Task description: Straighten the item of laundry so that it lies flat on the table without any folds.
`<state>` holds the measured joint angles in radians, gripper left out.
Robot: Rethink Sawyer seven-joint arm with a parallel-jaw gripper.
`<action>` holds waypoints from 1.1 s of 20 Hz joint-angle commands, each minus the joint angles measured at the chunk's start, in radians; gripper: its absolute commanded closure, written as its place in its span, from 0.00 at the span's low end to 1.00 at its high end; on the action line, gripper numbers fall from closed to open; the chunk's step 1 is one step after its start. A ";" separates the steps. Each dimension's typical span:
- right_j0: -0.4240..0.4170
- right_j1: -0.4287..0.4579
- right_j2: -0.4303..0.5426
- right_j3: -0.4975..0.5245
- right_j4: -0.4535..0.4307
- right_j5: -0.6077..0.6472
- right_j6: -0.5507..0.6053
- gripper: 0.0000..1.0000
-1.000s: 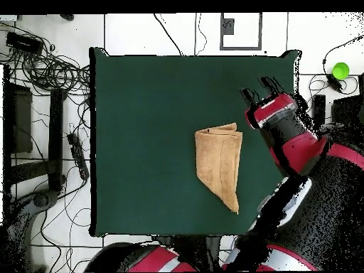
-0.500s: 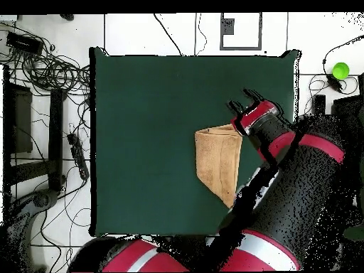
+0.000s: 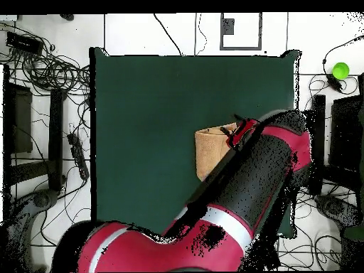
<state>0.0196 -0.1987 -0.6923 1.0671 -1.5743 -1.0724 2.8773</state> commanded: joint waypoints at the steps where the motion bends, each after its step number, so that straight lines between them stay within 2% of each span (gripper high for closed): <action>1: 0.038 0.062 0.025 0.048 -0.017 0.075 0.329 0.00; 6: 0.036 0.052 0.008 0.034 0.036 0.139 0.296 0.00; 14: 0.041 0.069 -0.001 0.002 0.051 0.188 0.299 0.00; 18: 0.023 0.036 0.047 -0.007 0.090 0.172 0.287 0.00; 22: 0.018 0.046 0.072 -0.024 0.111 0.183 0.291 0.00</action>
<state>0.0234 -0.1522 -0.7653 1.0667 -1.5603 -0.9631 2.8994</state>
